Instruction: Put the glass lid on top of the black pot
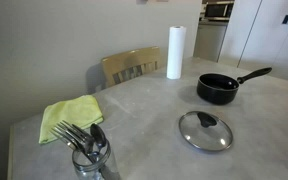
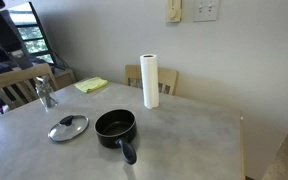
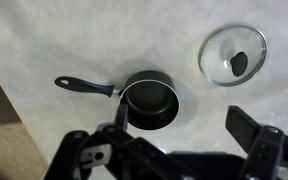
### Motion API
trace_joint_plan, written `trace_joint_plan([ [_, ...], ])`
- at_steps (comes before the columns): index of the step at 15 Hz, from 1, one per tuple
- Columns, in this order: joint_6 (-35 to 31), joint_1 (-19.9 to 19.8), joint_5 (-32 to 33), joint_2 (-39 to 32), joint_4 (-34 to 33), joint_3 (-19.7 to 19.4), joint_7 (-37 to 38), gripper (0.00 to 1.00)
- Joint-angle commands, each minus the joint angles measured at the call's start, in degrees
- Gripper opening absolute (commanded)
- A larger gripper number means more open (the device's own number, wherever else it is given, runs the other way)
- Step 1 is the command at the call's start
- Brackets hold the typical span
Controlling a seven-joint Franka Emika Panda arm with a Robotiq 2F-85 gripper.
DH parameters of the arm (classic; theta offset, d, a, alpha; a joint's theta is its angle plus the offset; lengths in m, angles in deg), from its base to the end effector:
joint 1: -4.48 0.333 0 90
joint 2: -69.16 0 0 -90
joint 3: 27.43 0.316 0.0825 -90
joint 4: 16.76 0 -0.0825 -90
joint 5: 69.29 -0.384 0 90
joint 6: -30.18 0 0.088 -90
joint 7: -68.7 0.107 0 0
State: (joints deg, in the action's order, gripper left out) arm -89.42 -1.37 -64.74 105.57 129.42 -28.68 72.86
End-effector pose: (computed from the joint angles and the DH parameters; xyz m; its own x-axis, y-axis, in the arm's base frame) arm 0.3698 -0.0505 0.4937 0.9729 -0.1527 0.1737 -0.1635 -0.9853 0.0493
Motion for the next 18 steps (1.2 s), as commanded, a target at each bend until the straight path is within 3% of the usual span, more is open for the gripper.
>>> trace_joint_plan([
  [1, 0.2, 0.2, 0.1, 0.0, -0.1, -0.1, 0.1, 1.0],
  [6, -5.4, 3.1, -6.8, -3.1, 2.9, 0.4, 1.8, 1.0],
  [11, -15.7, 7.6, -11.9, -8.2, 7.3, 4.8, 5.9, 1.0],
  [16, -26.0, 11.1, -11.7, -16.2, 9.6, 10.5, 11.8, 1.0],
  [18, -24.0, 11.3, -11.1, -14.2, 9.7, 10.2, 11.7, 1.0],
])
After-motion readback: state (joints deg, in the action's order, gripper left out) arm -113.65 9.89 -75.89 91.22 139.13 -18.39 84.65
